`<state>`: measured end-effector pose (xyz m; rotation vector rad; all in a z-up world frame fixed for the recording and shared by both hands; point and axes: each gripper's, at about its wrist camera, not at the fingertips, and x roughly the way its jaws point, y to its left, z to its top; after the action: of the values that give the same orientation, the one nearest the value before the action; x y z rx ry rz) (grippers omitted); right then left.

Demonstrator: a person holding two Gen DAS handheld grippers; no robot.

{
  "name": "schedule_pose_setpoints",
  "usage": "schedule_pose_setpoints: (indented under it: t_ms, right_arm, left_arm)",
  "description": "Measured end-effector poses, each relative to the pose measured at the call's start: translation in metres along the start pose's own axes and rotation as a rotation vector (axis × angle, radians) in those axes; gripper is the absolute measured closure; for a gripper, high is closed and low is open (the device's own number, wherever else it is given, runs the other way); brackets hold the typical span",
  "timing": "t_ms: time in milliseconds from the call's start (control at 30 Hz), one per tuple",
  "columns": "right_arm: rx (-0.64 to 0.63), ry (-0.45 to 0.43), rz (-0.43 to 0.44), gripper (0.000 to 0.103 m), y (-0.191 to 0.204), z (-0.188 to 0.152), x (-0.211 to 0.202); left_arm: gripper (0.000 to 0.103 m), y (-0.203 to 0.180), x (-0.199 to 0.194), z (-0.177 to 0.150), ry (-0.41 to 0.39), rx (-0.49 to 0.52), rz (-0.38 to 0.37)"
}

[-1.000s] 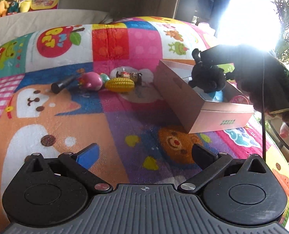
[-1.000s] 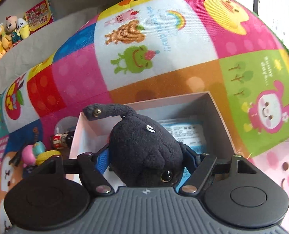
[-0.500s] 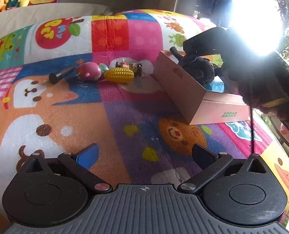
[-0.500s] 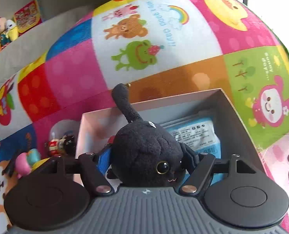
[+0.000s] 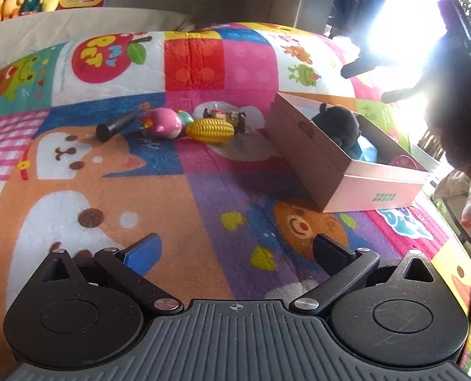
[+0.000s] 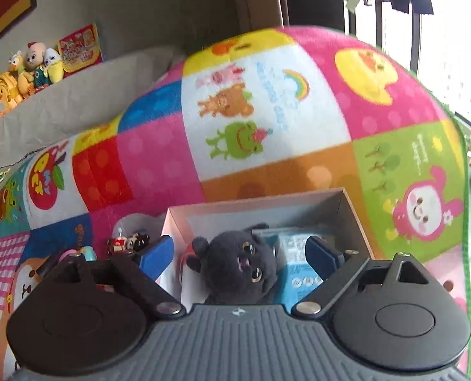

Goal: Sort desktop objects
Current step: 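Lower the black plush cat into the pink box and open the right gripper, then grasp the yellow corn toy with the right gripper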

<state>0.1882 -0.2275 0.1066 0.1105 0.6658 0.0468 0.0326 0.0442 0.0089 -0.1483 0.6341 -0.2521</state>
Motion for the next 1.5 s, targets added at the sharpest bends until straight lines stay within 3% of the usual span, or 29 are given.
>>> schedule_pose_setpoints:
  t_ms: [33, 100, 133, 233, 300, 333, 400, 467, 500, 567, 600, 667, 700, 900, 1000, 1033, 1167, 1300, 1400, 1433, 1500]
  right_arm:
    - [-0.013, -0.024, 0.009, 0.016, 0.001, 0.005, -0.006]
    - [-0.052, -0.038, 0.040, 0.037, 0.004, 0.012, -0.011]
    - [-0.076, -0.026, 0.049, 0.053, 0.007, 0.016, -0.007]
    - [-0.059, 0.065, 0.024, 0.061, 0.010, 0.016, 0.023]
    - [-0.008, 0.191, 0.001, 0.060, 0.008, 0.009, 0.048]
    - [-0.027, 0.197, -0.033, 0.058, 0.011, 0.004, 0.051]
    - [-0.112, 0.170, -0.060, 0.059, 0.024, 0.003, 0.043]
    - [-0.167, 0.071, -0.091, 0.058, 0.041, 0.004, 0.028]
    - [-0.197, 0.036, -0.063, 0.056, 0.051, 0.007, 0.023]
    - [-0.187, 0.065, 0.040, 0.046, 0.070, 0.015, 0.028]
    - [-0.166, 0.114, 0.094, 0.044, 0.079, 0.020, 0.038]
    - [-0.133, 0.232, 0.164, 0.028, 0.100, 0.027, 0.067]
    - [-0.113, 0.266, 0.171, 0.028, 0.108, 0.028, 0.081]
    - [-0.186, 0.345, 0.044, 0.029, 0.154, 0.013, 0.152]
    - [-0.276, 0.341, 0.001, 0.026, 0.169, 0.003, 0.159]
    - [-0.304, 0.333, -0.005, 0.037, 0.172, 0.000, 0.156]
    - [-0.433, 0.312, 0.033, 0.040, 0.182, -0.016, 0.132]
    - [-0.400, 0.320, 0.123, 0.040, 0.172, -0.022, 0.084]
    - [-0.371, 0.374, 0.261, 0.038, 0.163, -0.022, 0.042]
    - [-0.360, 0.381, 0.306, 0.028, 0.162, -0.019, 0.030]
    - [-0.368, 0.344, 0.300, 0.026, 0.162, -0.017, 0.018]
  left_arm:
    - [0.000, 0.004, -0.002, 0.003, -0.011, -0.002, 0.017]
    - [0.000, 0.014, -0.004, 0.009, -0.031, -0.022, 0.043]
    - [0.000, 0.018, -0.006, 0.013, -0.041, -0.032, 0.051]
    - [0.000, 0.029, -0.013, 0.025, -0.080, -0.024, 0.089]
    - [0.000, 0.035, -0.019, 0.031, -0.106, -0.002, 0.122]
    - [0.000, 0.038, -0.020, 0.034, -0.114, 0.008, 0.141]
    - [0.000, 0.044, -0.016, 0.039, -0.122, 0.009, 0.182]
    - [0.000, 0.051, -0.008, 0.040, -0.132, -0.019, 0.206]
    - [0.000, 0.054, -0.003, 0.040, -0.132, -0.042, 0.211]
    - [0.000, 0.059, 0.005, 0.036, -0.130, -0.075, 0.200]
    - [0.000, 0.060, 0.008, 0.034, -0.130, -0.078, 0.192]
    - [0.000, 0.060, 0.012, 0.030, -0.133, -0.062, 0.182]
    - [0.000, 0.059, 0.012, 0.029, -0.132, -0.060, 0.172]
    - [0.000, 0.064, 0.009, 0.026, -0.156, -0.086, 0.122]
    - [0.000, 0.069, 0.009, 0.026, -0.152, -0.116, 0.112]
    - [0.000, 0.069, 0.010, 0.026, -0.149, -0.120, 0.111]
    - [0.000, 0.068, 0.010, 0.026, -0.150, -0.112, 0.113]
    - [0.000, 0.063, 0.008, 0.025, -0.143, -0.082, 0.102]
    - [0.000, 0.044, 0.012, 0.021, -0.043, 0.035, 0.065]
    - [0.000, 0.036, 0.012, 0.018, -0.028, 0.074, 0.063]
    - [0.000, 0.020, 0.007, 0.011, -0.026, 0.129, 0.049]
